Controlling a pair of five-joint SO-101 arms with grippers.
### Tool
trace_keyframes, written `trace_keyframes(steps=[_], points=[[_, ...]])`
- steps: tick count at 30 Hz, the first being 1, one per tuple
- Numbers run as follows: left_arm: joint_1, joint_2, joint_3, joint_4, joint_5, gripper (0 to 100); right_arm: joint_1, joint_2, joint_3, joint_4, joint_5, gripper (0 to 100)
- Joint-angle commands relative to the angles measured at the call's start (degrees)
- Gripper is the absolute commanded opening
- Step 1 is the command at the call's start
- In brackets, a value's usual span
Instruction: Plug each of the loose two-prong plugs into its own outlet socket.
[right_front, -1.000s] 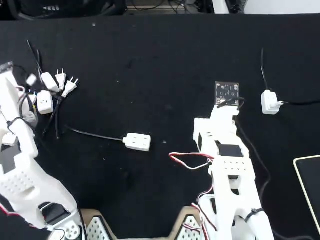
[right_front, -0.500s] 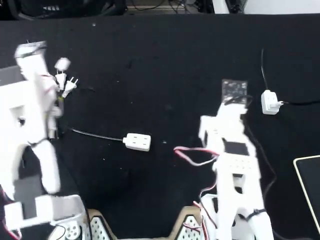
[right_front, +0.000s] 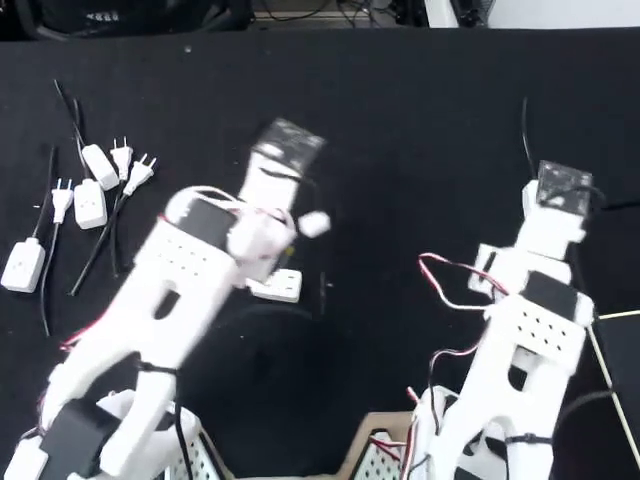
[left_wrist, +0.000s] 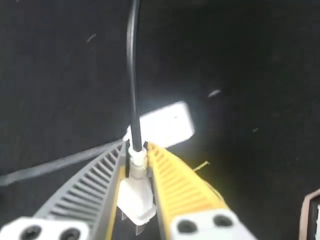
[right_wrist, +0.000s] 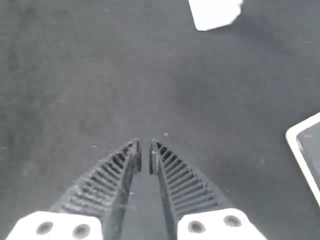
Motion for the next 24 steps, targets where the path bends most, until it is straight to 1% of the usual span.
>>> trace_keyframes(steps=[1,6,8,12,13,15,18,22,24], points=[[8.0,-2.0,3.7,-11.5,0.0,3,4.9,-0.2,3.3,0.2,5.2,3.1],[13.5,-2.0,9.1,-25.1,0.2,4,5.8,-0.2,5.8,0.2,7.6,3.1],[15.3,-2.0,11.0,-28.0,0.3,8,5.8,-0.2,6.2,0.2,7.6,3.1],[16.0,-2.0,13.4,-29.8,1.5,22,5.5,-0.2,6.7,0.2,7.4,3.1],[15.9,-2.0,13.7,-29.6,3.4,25,5.5,-0.2,6.7,0.2,7.4,3.1],[15.6,-2.7,14.5,-29.4,7.1,27,5.5,-0.2,6.5,0.2,7.5,3.1],[11.5,-2.8,12.7,-25.1,7.1,27,5.4,-0.2,6.5,0.2,7.6,3.1],[1.0,-3.9,9.8,-15.9,7.2,27,4.8,-0.2,6.2,0.2,7.7,3.5],[-4.8,-4.7,10.0,-13.5,7.2,27,1.7,-0.2,5.5,0.4,9.8,3.6]])
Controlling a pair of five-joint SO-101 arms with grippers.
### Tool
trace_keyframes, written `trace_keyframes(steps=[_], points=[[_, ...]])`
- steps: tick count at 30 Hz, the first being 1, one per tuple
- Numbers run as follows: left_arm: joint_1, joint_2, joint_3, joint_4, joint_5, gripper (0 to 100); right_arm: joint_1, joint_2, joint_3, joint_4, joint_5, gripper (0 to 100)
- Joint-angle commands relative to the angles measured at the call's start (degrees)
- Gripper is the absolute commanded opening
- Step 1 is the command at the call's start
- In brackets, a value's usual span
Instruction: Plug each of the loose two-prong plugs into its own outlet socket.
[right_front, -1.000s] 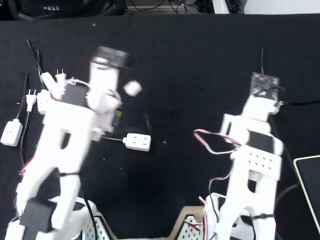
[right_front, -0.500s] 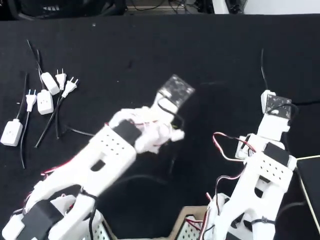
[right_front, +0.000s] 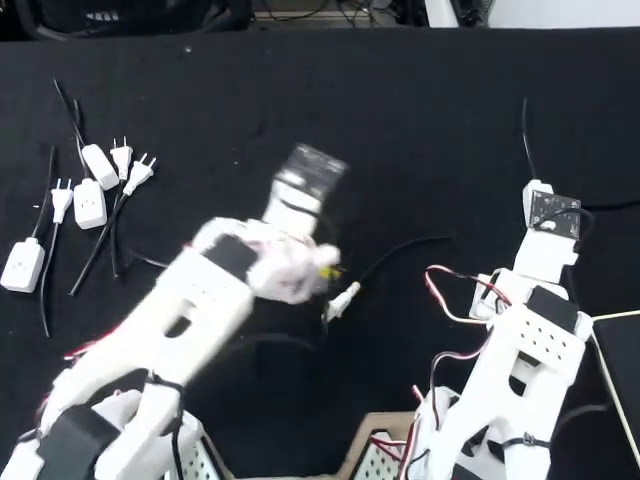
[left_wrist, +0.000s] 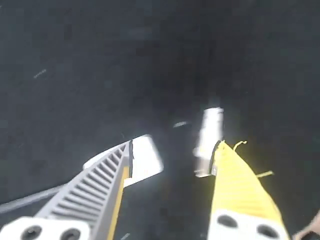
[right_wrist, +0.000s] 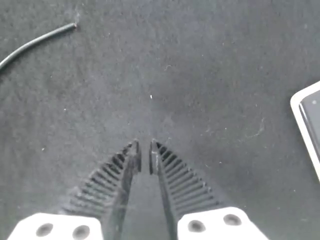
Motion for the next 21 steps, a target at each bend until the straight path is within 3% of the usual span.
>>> trace_keyframes(steps=[1,7,13,18,21], points=[[-13.0,-2.9,-3.6,5.6,0.6,27,-5.2,-0.2,-1.7,0.6,3.4,3.6],[-24.7,-2.7,3.3,6.3,1.0,27,-20.7,-0.2,-4.4,1.8,12.8,4.6],[-31.5,-2.7,12.3,-1.8,3.3,27,-34.8,-0.2,-8.5,13.8,38.4,24.8],[-37.2,-3.0,19.5,-10.3,7.7,27,-42.7,-0.2,-5.7,16.9,60.4,26.7],[-38.5,-2.7,19.7,-11.1,9.3,27,-46.2,-0.2,-4.3,15.0,65.2,26.7]])
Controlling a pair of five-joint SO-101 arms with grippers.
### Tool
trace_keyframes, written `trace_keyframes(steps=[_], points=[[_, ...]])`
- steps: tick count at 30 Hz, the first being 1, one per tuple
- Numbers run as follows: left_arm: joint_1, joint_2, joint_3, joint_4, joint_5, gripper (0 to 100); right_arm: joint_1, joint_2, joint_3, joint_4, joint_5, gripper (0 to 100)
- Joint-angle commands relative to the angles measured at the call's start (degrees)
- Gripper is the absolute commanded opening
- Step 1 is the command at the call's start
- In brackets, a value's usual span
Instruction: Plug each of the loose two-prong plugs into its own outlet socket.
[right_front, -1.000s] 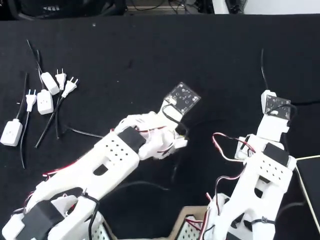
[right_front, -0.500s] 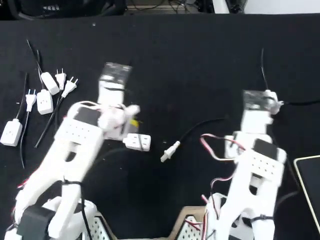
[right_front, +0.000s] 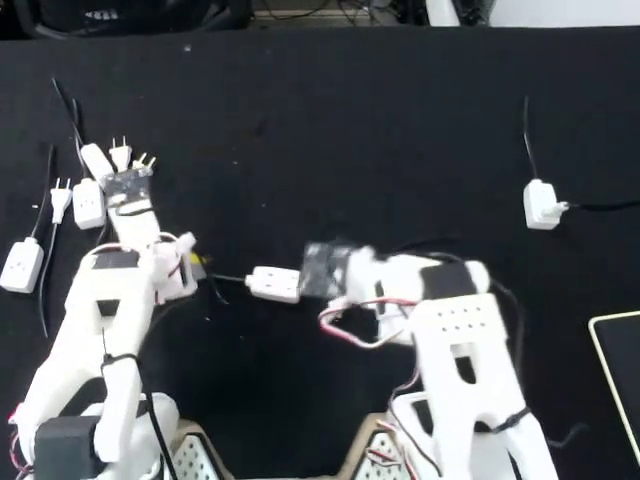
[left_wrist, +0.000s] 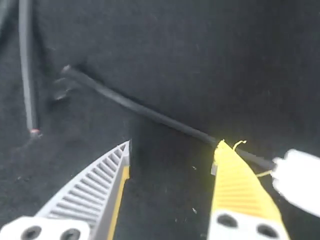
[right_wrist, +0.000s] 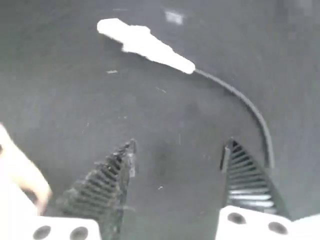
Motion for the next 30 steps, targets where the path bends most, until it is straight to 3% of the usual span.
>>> trace_keyframes(steps=[1,7,16,30], points=[[-2.1,-1.4,0.0,-2.3,2.8,27,-5.8,-0.1,0.3,-2.5,9.1,26.7],[-2.1,-1.4,0.2,-2.5,3.0,27,-8.0,0.3,1.5,-7.0,10.1,26.8],[-2.2,-1.9,0.0,-2.2,2.9,27,-11.1,0.3,7.8,-12.5,22.4,26.5],[-2.2,-1.9,0.0,-2.3,2.7,27,-14.9,9.5,5.7,-14.9,22.8,26.4]])
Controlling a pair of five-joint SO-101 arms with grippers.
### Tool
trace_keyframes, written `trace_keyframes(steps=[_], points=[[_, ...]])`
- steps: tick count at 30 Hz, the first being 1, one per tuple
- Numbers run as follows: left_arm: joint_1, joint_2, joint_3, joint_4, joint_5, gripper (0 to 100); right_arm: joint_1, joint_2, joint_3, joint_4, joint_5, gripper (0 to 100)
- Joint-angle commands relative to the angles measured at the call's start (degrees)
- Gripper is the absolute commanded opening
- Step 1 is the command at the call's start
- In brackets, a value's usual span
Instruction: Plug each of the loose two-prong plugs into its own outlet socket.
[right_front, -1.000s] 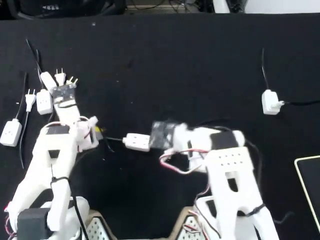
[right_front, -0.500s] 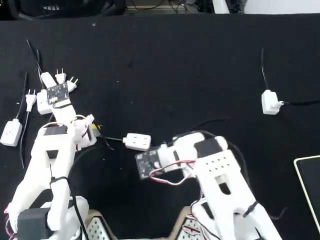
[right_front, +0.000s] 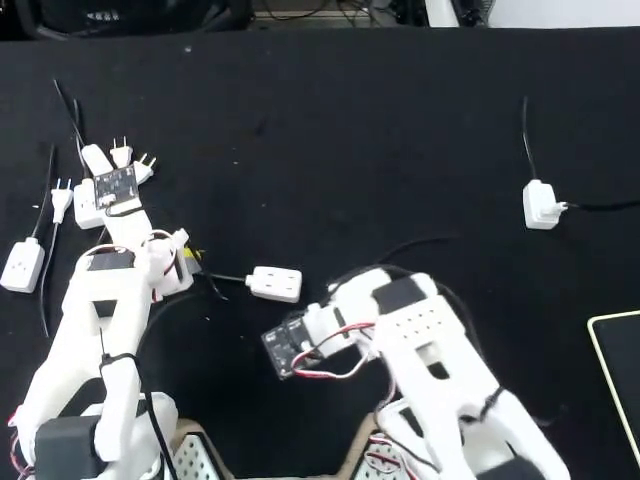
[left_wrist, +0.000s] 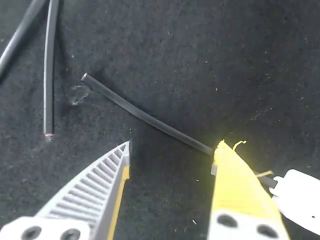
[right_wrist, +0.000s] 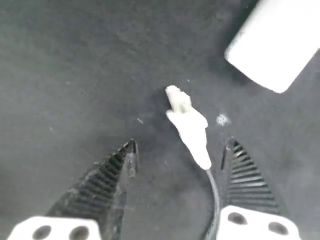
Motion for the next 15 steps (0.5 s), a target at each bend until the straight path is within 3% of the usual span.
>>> trace_keyframes(steps=[1,3,9,15], points=[[-0.7,-1.9,-0.4,-0.5,0.2,27,-0.5,6.0,-3.8,-1.1,0.3,26.4],[-0.7,-1.9,-0.4,-0.5,0.2,27,-0.5,8.7,-5.0,-1.5,0.3,24.1],[-0.7,-1.9,-0.3,-0.5,0.2,27,0.2,15.3,-5.6,-7.3,-1.9,0.6],[-0.7,-1.9,-0.3,-0.5,0.1,27,3.4,16.0,-9.7,-6.2,-12.2,1.1]])
